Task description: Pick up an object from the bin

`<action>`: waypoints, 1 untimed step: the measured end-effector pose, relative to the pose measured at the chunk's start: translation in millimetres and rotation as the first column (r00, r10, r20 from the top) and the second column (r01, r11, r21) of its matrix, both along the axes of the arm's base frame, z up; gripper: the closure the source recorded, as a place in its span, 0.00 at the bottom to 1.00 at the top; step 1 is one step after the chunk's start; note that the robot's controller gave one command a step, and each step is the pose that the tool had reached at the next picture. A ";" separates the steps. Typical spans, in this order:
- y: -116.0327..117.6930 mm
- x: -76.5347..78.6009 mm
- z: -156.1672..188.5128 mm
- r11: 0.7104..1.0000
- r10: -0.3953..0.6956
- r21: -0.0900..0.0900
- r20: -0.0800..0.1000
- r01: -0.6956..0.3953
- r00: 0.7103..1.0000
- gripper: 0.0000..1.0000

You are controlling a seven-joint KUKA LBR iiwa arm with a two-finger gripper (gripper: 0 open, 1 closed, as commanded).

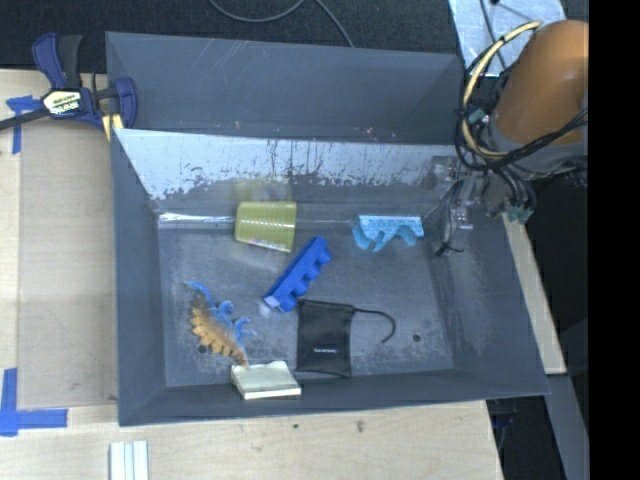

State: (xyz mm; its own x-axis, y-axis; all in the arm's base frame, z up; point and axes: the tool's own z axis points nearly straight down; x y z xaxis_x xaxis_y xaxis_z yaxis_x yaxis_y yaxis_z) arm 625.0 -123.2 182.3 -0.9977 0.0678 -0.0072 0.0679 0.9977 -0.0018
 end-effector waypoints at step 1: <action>18.8 -2.6 -36.0 1.000 -0.018 0.005 -0.010 0.018 1.000 0.00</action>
Offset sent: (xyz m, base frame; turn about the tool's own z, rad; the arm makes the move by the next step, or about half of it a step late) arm -0.0160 0.0151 -0.0597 0.2968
